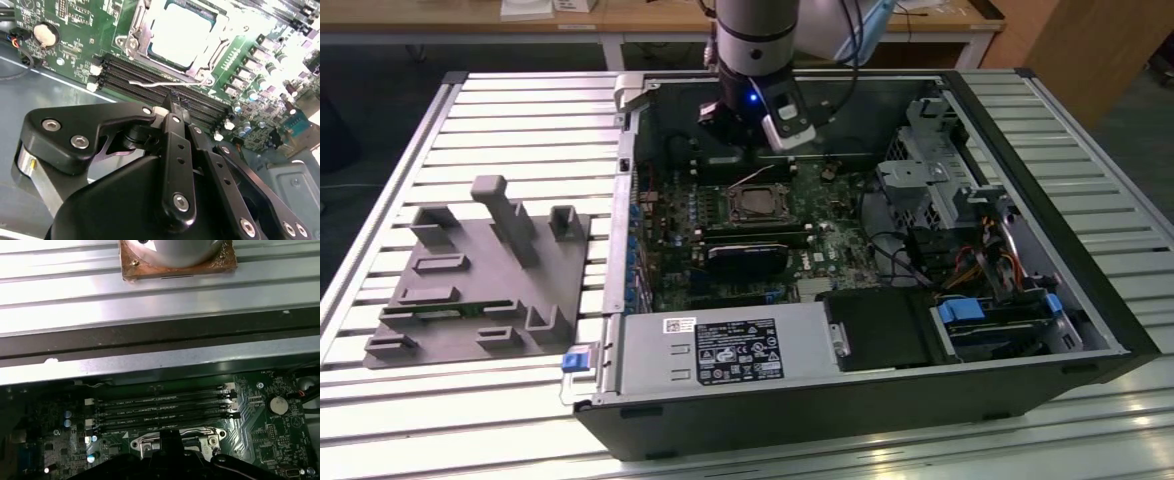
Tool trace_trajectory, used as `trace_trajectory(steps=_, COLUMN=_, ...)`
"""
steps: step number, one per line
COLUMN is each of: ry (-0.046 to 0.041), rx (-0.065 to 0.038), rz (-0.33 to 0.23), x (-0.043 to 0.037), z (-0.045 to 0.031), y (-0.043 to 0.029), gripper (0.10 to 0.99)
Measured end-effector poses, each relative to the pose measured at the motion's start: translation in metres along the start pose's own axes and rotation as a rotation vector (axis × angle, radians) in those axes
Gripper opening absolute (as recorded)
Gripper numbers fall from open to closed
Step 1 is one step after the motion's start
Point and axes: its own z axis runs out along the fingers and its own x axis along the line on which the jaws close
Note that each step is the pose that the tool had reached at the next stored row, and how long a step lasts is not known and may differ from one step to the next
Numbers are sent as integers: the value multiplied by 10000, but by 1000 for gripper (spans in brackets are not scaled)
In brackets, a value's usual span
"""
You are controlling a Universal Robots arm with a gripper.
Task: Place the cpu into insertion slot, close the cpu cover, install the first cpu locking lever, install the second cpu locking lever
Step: 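Install the first cpu locking lever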
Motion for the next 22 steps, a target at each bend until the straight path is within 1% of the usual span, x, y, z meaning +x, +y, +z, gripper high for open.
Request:
trace_trajectory(steps=3, ry=-161, rx=109, rz=-24, x=1, z=18, y=-4, gripper=106)
trace_trajectory(steps=5, ry=-295, rx=147, rz=-35, x=2, z=30, y=-7, gripper=106)
trace_trajectory(steps=6, ry=-373, rx=156, rz=-35, x=3, z=36, y=-8, gripper=106)
trace_trajectory(steps=8, ry=-495, rx=144, rz=-39, x=4, z=49, y=-11, gripper=106)
trace_trajectory(steps=11, ry=-620, rx=126, rz=-47, x=7, z=74, y=-17, gripper=106)
trace_trajectory(steps=15, ry=-755, rx=108, rz=-60, x=10, z=102, y=-23, gripper=106)
trace_trajectory(steps=16, ry=-767, rx=107, rz=-63, x=11, z=103, y=-23, gripper=106)
trace_trajectory(steps=22, ry=-772, rx=105, rz=-63, x=11, z=107, y=-24, gripper=106)
